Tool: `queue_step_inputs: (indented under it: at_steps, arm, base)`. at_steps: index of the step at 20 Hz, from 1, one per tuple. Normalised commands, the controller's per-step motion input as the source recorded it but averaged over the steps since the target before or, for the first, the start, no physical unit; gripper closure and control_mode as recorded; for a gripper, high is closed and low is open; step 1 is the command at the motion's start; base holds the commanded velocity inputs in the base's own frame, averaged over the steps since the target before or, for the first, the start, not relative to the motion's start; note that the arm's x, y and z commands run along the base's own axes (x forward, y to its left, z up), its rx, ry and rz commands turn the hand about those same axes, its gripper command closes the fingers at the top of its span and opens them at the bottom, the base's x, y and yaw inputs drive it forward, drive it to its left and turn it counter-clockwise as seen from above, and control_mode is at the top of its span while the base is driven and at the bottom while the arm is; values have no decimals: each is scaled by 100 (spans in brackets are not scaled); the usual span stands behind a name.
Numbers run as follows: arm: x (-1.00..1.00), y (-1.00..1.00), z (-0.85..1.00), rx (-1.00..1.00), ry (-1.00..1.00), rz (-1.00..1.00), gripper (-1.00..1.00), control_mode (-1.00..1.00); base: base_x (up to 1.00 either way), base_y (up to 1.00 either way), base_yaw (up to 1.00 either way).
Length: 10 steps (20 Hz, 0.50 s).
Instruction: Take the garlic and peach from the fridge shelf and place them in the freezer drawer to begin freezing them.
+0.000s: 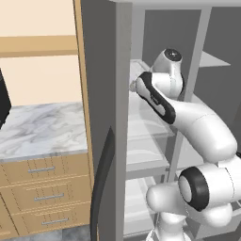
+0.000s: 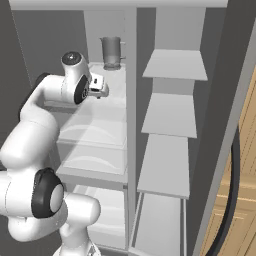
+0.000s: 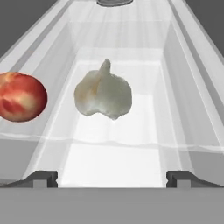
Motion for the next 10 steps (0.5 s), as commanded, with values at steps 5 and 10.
queue_step_inputs:
  at_steps: [5, 10]
  arm:
    - [52, 0, 0, 0, 8, 0, -100, -100]
    - [30, 5, -11, 0, 1, 0, -100, -100]
  base:
    - [0, 0, 0]
    - [0, 0, 0]
